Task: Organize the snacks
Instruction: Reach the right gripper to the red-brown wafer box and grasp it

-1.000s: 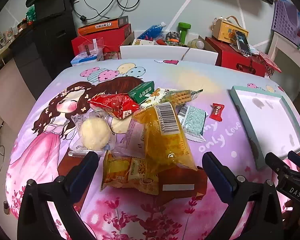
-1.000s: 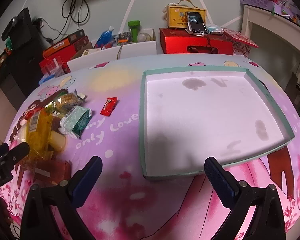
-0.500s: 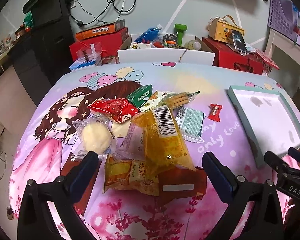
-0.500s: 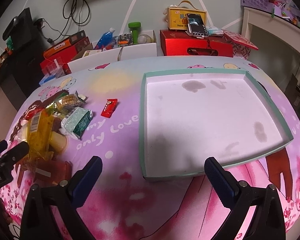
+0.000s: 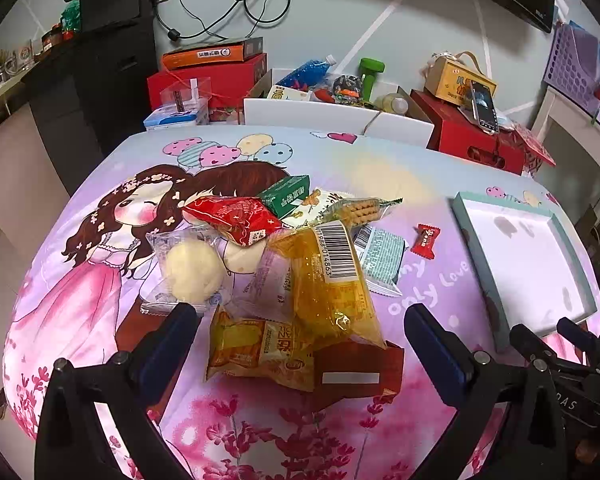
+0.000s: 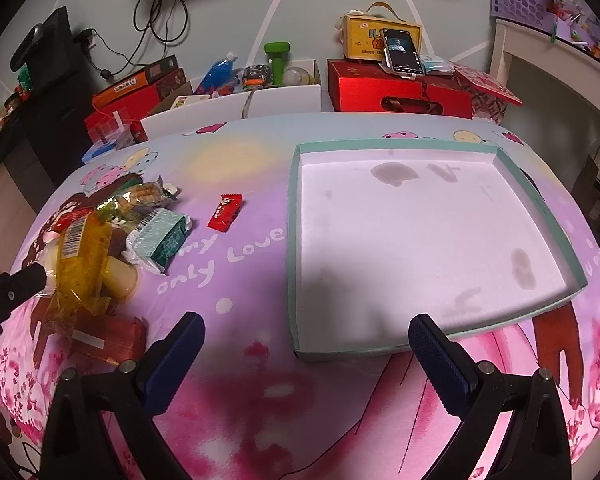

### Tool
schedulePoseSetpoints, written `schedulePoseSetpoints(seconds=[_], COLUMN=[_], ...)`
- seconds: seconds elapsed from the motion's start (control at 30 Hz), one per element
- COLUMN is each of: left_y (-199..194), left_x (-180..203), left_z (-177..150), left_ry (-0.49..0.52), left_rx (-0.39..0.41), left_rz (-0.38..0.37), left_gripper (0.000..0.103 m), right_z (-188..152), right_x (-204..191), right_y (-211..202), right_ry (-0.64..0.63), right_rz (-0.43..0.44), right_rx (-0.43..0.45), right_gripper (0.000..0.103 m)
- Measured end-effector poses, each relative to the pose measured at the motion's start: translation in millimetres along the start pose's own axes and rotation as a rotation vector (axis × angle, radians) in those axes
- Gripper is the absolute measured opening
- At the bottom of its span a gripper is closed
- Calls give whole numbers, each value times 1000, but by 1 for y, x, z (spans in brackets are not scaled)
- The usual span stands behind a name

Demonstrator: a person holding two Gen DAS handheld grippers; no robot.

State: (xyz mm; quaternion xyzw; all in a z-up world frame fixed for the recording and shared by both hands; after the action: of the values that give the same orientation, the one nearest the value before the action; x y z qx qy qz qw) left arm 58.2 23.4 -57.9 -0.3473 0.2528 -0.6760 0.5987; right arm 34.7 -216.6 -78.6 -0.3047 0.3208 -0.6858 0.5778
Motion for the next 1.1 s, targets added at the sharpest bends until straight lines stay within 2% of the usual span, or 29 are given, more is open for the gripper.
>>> schedulePoseSetpoints(seconds=[0.13,0.33,0.53,0.8,1.1], left_y=[-3,-7,-11,17,37], left_x=[-3,-28,-46,-69,-82], left_z=[1,2,1,-21,-41], left_ry=[-11,-100,-131,-182,-293], left_rx=[3,5,3,-134,-225], left_rz=[3,27,35,81,22], left_gripper=[103,103,103,103,103], right_z=[0,2,2,-9,-30], right_x=[-3,-22,-60,-123,-164], right_y=[0,-4,-4,9,25], right_ry=[-4,-40,-94,-134,-188], right_rz=[6,52,146,306,342], right_rx=[-1,15,15,-54,-111], right_gripper=[103,103,103,103,103])
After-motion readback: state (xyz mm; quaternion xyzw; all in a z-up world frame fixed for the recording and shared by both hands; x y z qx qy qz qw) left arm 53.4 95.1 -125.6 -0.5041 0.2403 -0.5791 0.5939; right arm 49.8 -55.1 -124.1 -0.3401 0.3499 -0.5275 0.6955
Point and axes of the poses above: each gripper's, at about its wrist camera, not at the fingertips, and y roughly the way its jaws point, x to its right, z to its top, the point moved 9 cm from there along y, roughly the way its jaws point, and after that the axes turned 7 degrees about -z, right-handed, at the moved point
